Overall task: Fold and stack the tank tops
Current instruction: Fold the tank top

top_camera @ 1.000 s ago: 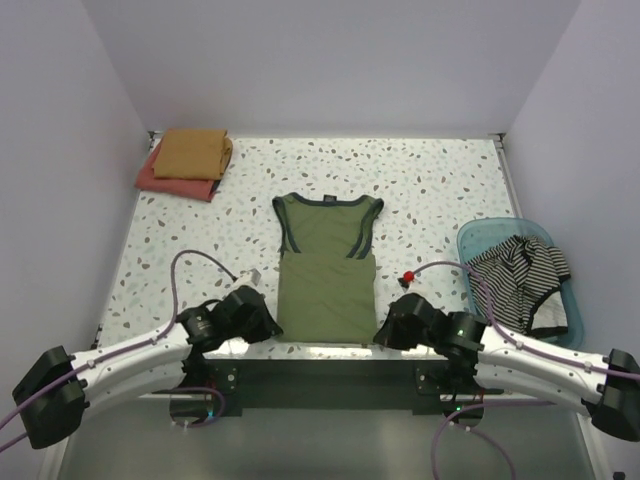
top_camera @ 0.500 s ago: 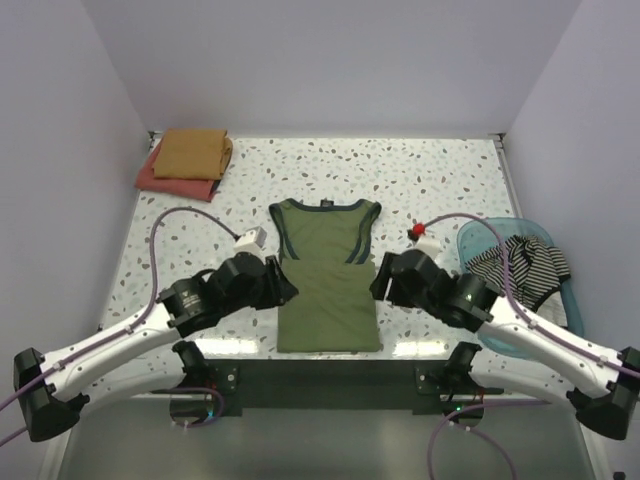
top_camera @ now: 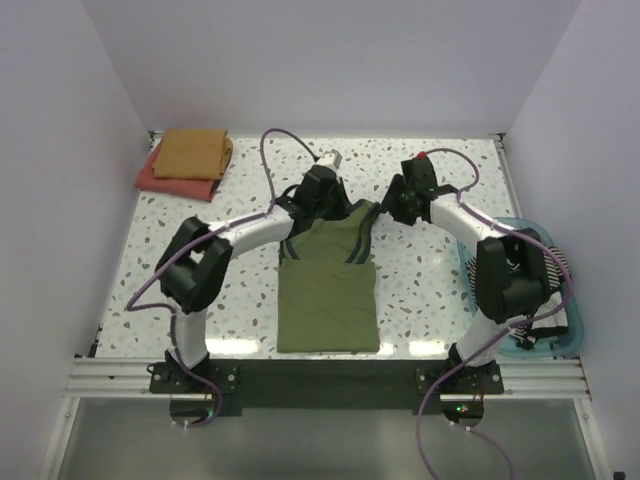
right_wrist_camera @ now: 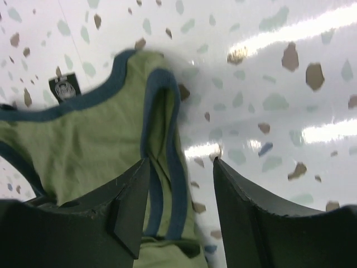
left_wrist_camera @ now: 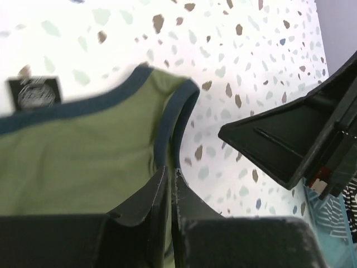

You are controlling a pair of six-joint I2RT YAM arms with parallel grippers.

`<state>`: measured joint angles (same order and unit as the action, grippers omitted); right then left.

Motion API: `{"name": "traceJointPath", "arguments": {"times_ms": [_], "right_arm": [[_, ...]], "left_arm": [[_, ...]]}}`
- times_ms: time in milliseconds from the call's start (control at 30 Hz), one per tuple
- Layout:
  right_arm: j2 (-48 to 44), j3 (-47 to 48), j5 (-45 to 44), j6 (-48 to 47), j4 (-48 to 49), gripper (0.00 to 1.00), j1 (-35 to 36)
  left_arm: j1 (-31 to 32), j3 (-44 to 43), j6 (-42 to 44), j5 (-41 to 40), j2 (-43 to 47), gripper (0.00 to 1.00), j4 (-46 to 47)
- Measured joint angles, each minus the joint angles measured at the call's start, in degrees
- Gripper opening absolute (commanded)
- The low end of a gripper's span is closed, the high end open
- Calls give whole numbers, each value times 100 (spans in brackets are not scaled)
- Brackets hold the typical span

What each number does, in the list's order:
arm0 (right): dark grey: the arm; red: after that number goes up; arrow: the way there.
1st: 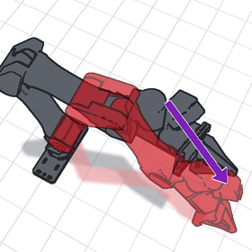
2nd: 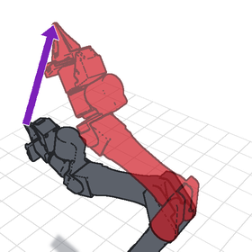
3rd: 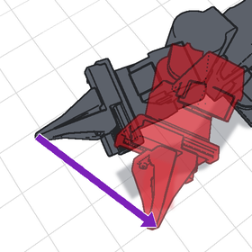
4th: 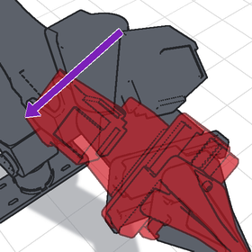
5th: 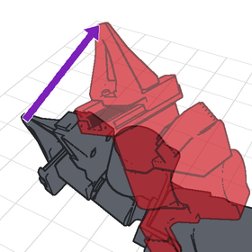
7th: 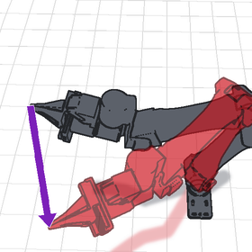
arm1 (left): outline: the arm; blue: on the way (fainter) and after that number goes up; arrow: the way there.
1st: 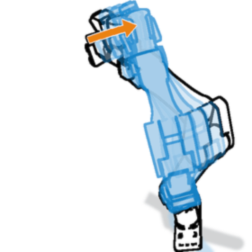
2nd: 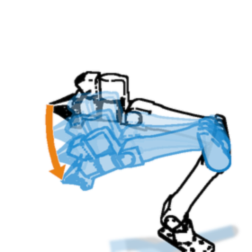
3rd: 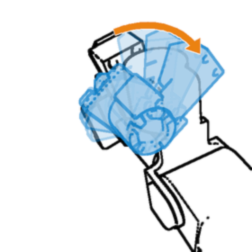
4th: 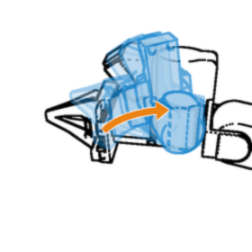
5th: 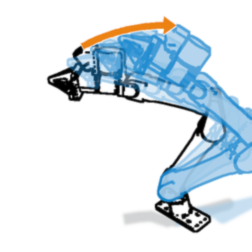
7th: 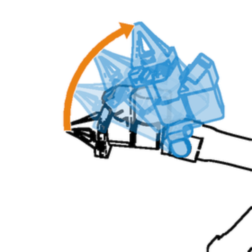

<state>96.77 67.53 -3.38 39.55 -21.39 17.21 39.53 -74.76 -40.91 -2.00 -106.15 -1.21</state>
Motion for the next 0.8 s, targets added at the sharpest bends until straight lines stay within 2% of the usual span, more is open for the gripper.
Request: {"name": "traceJointPath", "arguments": {"times_ms": [100,267,600,667,700,767,800], "right_arm": [[422,323,210,-61,221,53,-278],[800,697,361,-144,511,53,-505],[1377,763,623,-144,881,52,-474],[1469,763,675,-140,940,47,-474],[1506,763,719,-140,951,39,-474],[1547,763,761,-129,1005,28,-474],[1563,763,772,-111,1029,17,-474]], "left_arm": [[-129,-669,146,291,-905,9,391],[-417,-1285,157,793,-1932,10,697],[-531,-1939,146,1292,-2879,11,931],[-529,-2000,122,1353,-2942,12,997],[-529,-2015,118,1362,-2957,12,1008],[-529,-2031,107,1370,-2983,12,1049],[-529,-2035,107,1375,-2992,12,1062]]}}
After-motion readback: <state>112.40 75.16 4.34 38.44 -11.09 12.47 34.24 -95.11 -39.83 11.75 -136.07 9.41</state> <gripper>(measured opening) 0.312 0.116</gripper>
